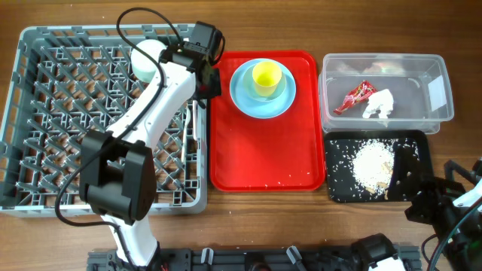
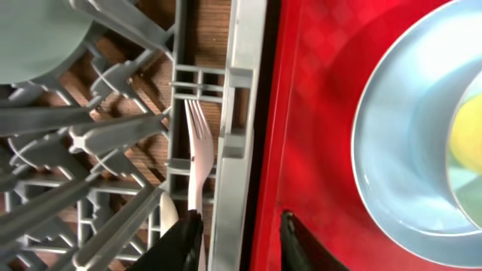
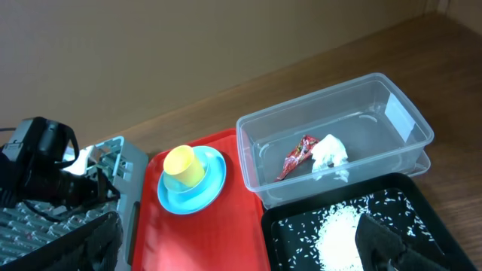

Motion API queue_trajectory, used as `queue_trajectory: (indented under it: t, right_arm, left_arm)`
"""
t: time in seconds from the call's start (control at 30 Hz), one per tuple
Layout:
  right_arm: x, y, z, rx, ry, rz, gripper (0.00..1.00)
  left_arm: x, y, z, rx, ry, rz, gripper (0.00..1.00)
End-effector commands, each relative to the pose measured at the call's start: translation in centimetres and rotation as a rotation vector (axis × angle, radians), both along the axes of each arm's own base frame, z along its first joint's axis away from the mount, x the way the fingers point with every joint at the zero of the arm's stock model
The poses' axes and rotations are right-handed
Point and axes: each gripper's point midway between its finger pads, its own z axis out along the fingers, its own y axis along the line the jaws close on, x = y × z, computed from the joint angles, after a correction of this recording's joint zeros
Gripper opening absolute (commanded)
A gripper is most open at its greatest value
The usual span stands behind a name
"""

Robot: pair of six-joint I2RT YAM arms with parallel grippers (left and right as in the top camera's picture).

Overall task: Sort waste into correct bins and load items into the dishwasher rack
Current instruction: 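Move the left gripper to the yellow cup on the blue plate, then grasp the yellow cup rim with the left gripper and lift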

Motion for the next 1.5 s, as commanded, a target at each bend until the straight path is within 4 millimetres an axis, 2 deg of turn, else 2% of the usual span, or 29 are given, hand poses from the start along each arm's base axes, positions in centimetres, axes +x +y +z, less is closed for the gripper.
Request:
queue_trajectory:
  t: [0.0,0.03,0.07,0.17,0.27,0.3,0.37,0.47,0.57,0.6,0.67,0.7,0.8,0.9,1.0,1.3,1.47]
  right_arm:
    - [-0.1,-0.4,0.3,0.002,-0.012,-0.022,1.00]
    - [-0.1,-0.4,0.3,0.002,-0.012,-0.022,1.00]
    - [-0.1,-0.4,0.3,0.002,-0.012,-0.022,1.00]
    - [-0.1,-0.4,0.3,0.002,-0.012,-0.022,1.00]
    - [-0.1,-0.4,0.3,0.002,-0.012,-0.022,1.00]
    - [-0.1,-0.4,0.3,0.002,-0.012,-0.022,1.00]
    - [-0.1,-0.4,0.3,0.002,-0.012,-0.022,1.00]
    - [-0.1,-0.4,0.3,0.002,-0.012,-0.022,1.00]
    - [-0.1,-0.4,0.3,0.002,-0.012,-0.022,1.00]
    - [-0.1,-0.4,0.3,0.002,-0.012,-0.022,1.00]
    - [-0.1,-0.4,0.3,0.002,-0.012,-0.022,1.00]
    - [-0.1,-0.4,0.3,0.002,-0.012,-0.022,1.00]
    - [-0.1,-0.4,0.3,0.002,-0.012,-0.022,1.00]
    - [-0.1,-0.4,0.3,0.002,-0.012,-0.022,1.00]
    - [-0.1,-0.4,0.3,0.002,-0.012,-0.022,1.00]
    - [-0.1,-0.4,0.3,0.002,-0.012,-0.022,1.00]
    - [-0.1,-0.4,0.3,0.002,-0.012,-0.022,1.00]
  left_arm:
    - [0.9,2.9,1.5,0.156,-0.083,0.059,0.37]
    - [1.4,3.9,4.1,0.198,-0.158,0.087,0.38]
    - [1.7,3.9,5.9,0.185,-0.204,0.094,0.38]
    - [1.5,2.3,10.9,0.085,-0.309,0.076,0.40]
    - [0.5,-1.7,15.6,-0.119,-0.403,-0.017,0.38]
    - [-0.2,-3.9,16.9,-0.205,-0.420,-0.074,0.36]
    - [-0.8,-6.2,17.5,-0.264,-0.427,-0.134,0.32]
    - [-1.1,-8.7,16.7,-0.275,-0.416,-0.183,0.31]
    - [-0.7,-12.4,14.2,-0.282,-0.395,-0.245,0.31]
    - [-0.4,-13.8,13.2,-0.286,-0.393,-0.265,0.29]
    - [0.2,-15.4,11.7,-0.287,-0.392,-0.290,0.28]
    - [1.0,-16.7,10.0,-0.290,-0.391,-0.302,0.27]
    - [2.2,-18.7,6.4,-0.287,-0.378,-0.317,0.27]
    - [2.8,-19.8,3.5,-0.281,-0.361,-0.326,0.26]
    - [2.7,-20.4,1.7,-0.271,-0.339,-0.336,0.25]
    - [2.1,-20.7,-0.8,-0.240,-0.290,-0.357,0.23]
    - [2.2,-20.5,-0.9,-0.231,-0.293,-0.361,0.13]
